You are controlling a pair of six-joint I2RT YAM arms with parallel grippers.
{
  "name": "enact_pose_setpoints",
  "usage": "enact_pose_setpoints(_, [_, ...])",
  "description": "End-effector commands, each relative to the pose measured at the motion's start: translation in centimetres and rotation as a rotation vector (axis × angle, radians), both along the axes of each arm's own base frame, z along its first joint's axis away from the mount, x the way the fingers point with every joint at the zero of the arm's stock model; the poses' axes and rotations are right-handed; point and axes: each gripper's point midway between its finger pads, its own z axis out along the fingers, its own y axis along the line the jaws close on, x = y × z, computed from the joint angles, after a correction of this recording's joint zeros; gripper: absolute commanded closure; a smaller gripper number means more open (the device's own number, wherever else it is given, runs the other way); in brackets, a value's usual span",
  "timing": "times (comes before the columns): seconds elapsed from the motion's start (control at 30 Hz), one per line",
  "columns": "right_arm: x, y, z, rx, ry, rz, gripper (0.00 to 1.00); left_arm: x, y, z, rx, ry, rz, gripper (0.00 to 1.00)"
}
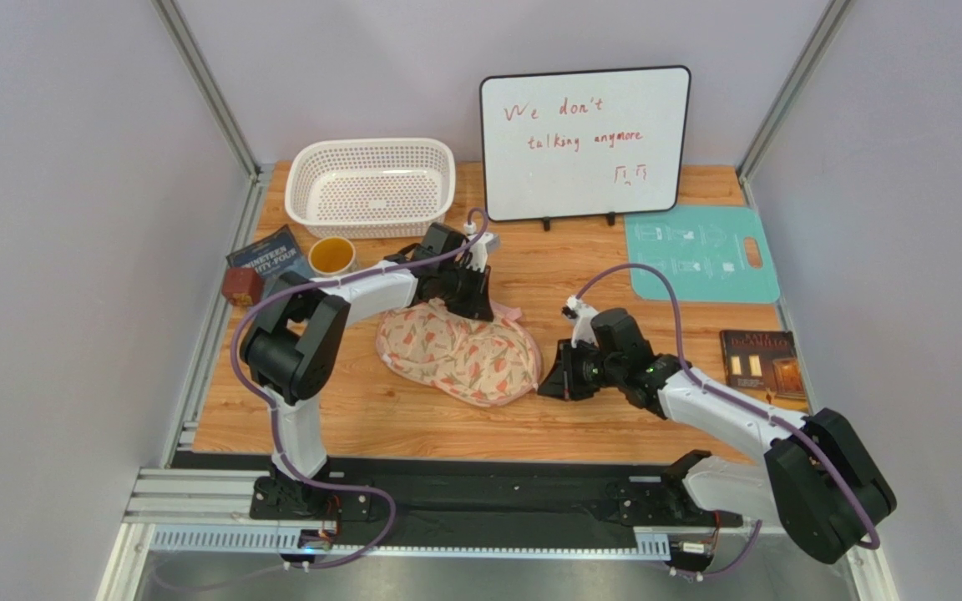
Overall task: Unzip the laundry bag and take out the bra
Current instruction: Unzip the laundry bag at the center of the board.
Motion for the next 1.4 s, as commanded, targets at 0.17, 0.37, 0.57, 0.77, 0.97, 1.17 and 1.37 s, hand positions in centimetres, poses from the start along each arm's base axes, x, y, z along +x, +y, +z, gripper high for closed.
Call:
enact_pose_setpoints(0.17, [-0.4,0.5,0.8,0.012,0.013,-0.001,1.0,3.8,0.6,1.1,0.004,-0.068,0.204,1.0])
enact_pose_setpoints(0.37, [-0.2,1.1,1.3,0.018,0.006,-0.01,1.0,4.0,1.3,0.8,0.014,-0.063,0.29,1.0])
enact_pose_setpoints(0.57, [-0.2,1.8,1.6,0.031,0.005,-0.02,1.0,4.1,1.3,0.5,0.031,-0.072,0.355,1.0])
enact_pose_setpoints(0.77, [-0.3,2.2,1.6,0.024,0.016,-0.035,1.0,4.6,1.2,0.6,0.031,-0.097,0.404,1.0])
enact_pose_setpoints(0.97, [-1.2,2.3,2.2,0.024,0.013,-0.037,1.0,5.4,1.8,0.9,0.054,-0.118,0.456,1.0])
enact_pose_setpoints(1.17, [-1.1,1.8,1.8,-0.005,0.004,-0.057,1.0,5.0,2.2,1.3,0.062,-0.128,0.455,1.0])
enact_pose_setpoints(1.37, [-0.5,1.8,1.3,-0.03,0.004,-0.06,1.0,3.7,2.5,2.4,0.048,-0.135,0.418,1.0])
